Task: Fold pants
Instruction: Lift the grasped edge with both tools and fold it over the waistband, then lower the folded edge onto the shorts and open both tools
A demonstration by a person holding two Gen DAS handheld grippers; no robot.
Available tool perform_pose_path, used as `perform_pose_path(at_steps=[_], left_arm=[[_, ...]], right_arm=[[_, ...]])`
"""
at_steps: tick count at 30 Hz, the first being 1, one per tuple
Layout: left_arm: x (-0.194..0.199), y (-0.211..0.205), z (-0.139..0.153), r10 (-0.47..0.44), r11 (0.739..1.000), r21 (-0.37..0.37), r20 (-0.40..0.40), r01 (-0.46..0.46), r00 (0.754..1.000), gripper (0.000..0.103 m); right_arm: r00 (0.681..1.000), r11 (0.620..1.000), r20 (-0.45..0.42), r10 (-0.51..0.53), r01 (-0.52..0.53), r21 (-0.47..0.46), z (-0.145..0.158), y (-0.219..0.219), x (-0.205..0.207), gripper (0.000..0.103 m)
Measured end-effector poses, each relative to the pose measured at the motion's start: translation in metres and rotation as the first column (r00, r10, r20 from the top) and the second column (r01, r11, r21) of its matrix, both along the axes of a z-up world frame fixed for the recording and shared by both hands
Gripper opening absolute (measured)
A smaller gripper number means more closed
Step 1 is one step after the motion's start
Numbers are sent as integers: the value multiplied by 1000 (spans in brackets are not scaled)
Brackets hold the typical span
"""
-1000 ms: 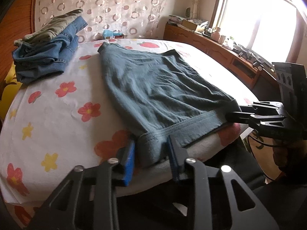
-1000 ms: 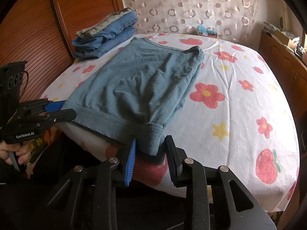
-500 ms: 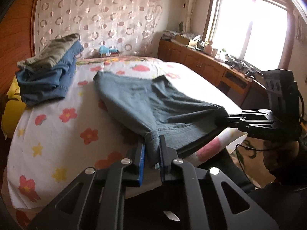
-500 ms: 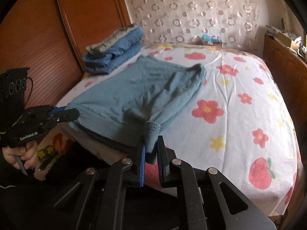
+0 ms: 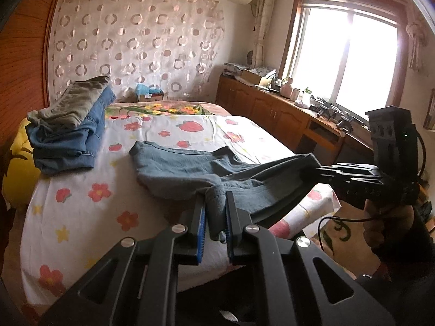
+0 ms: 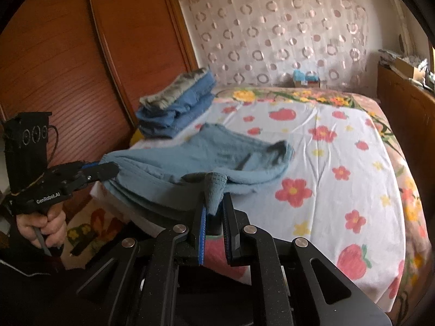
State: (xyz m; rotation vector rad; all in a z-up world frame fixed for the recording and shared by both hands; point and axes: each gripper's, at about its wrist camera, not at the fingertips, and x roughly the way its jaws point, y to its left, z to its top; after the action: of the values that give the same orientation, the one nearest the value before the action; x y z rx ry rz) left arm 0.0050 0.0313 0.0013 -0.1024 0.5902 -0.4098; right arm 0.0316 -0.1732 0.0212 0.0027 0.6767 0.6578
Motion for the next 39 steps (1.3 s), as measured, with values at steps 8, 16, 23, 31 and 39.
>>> perform_pose_path(at_steps=[8, 16, 23, 31, 39], left_arm=[[56, 1, -9, 62, 998, 25, -6, -62, 998, 10], [91, 6, -13, 99, 995, 27, -16, -99, 995, 10], [107, 7, -12, 113, 993, 28, -16, -112, 994, 10], [120, 6, -21, 129, 990, 66, -33, -127, 991, 25], [110, 13, -21, 114, 992, 53, -52, -111, 992, 30]], right_arm=[[999, 999, 33, -25, 26, -20, -1, 14, 47, 8], [998, 997, 21, -61, 62, -37, -10, 26, 95, 8], [995, 993, 22, -98, 99, -64, -13, 33, 115, 8], [992, 987, -4, -126, 125, -106, -25, 42, 136, 8], [989, 976, -37, -143, 135, -172, -45, 52, 152, 17]])
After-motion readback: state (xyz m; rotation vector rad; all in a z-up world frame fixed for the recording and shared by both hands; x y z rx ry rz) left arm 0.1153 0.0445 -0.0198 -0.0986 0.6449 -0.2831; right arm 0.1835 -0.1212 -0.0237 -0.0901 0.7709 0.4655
